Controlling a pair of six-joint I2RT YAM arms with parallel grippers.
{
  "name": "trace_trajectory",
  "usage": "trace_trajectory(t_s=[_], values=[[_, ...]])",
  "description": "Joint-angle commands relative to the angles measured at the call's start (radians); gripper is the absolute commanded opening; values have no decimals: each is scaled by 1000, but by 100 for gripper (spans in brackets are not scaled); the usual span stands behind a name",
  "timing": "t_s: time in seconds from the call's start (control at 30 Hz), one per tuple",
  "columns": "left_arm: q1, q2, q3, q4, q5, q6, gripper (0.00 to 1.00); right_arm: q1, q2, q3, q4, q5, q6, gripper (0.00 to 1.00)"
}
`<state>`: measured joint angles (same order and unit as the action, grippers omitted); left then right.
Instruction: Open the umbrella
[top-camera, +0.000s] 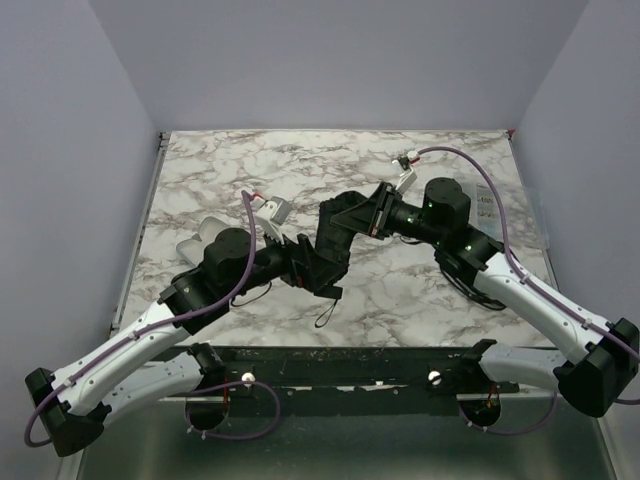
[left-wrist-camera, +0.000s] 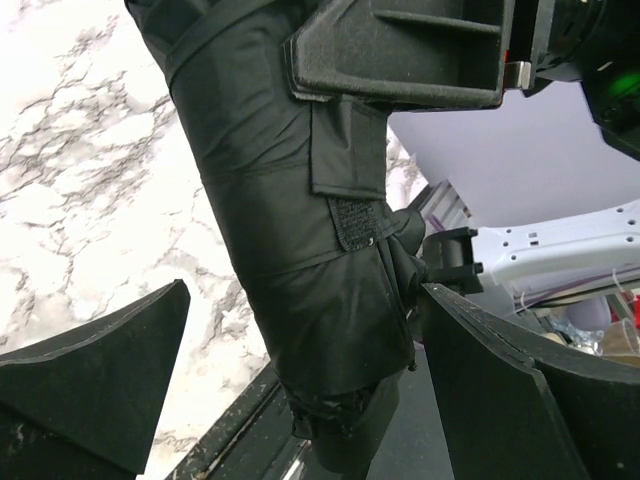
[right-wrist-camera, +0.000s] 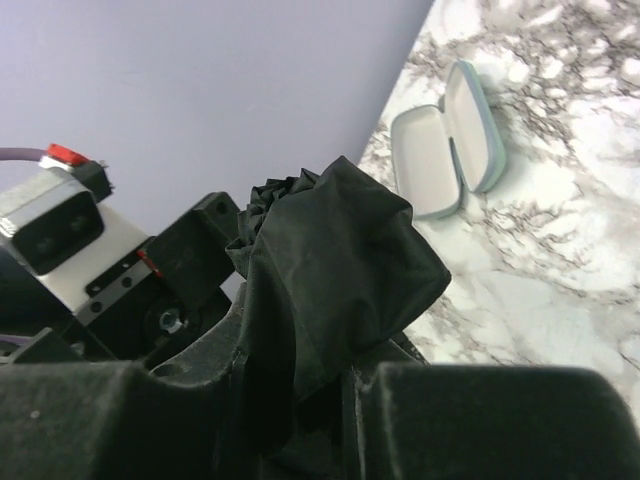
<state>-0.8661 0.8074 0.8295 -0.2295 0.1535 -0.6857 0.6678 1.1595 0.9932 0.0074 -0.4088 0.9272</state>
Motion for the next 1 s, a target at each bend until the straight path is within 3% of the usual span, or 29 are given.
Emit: trace_trajectory(t_s=[0.0, 0.37, 0.43, 0.47, 0.57, 0.6, 0.63, 0.7, 0.73, 0.77, 0.8, 0.83, 0.87, 0.97], values=[[1, -30, -32, 118, 67, -6, 99, 5, -45, -18, 183, -55, 82, 1], [13, 10, -115, 436, 200, -160, 99, 6, -81, -66, 336, -95, 130, 1], [13, 22, -120, 460, 201, -173, 94, 6, -83, -68, 345, -101, 136, 1], [13, 26, -122, 466, 197, -178, 86, 6, -84, -70, 348, -102, 137, 1], [13, 23, -124, 467, 180, -180, 37, 6, -93, -76, 347, -103, 133, 1], [13, 17, -123, 460, 171, -180, 16, 5, -98, -80, 347, -102, 131, 1], [13, 13, -120, 441, 158, -177, 2, 6, -103, -83, 347, -100, 130, 1], [13, 4, -113, 400, 135, -160, 0, 5, -112, -89, 334, -93, 120, 1], [12, -2, -111, 381, 127, -151, 0, 5, -113, -82, 311, -81, 112, 11], [13, -9, -106, 360, 109, -137, 0, 5, -114, -67, 271, -68, 90, 35], [13, -13, -97, 329, 96, -126, 0, 6, -112, -53, 225, -46, 70, 66], [13, -20, -88, 301, 73, -106, 0, 5, -111, -34, 161, -21, 49, 85], [13, -23, -75, 259, 54, -89, 0, 6, -110, -17, 93, 15, 30, 93], [13, -30, -34, 122, -34, -27, 0, 6, -104, 47, -108, 140, 2, 96]])
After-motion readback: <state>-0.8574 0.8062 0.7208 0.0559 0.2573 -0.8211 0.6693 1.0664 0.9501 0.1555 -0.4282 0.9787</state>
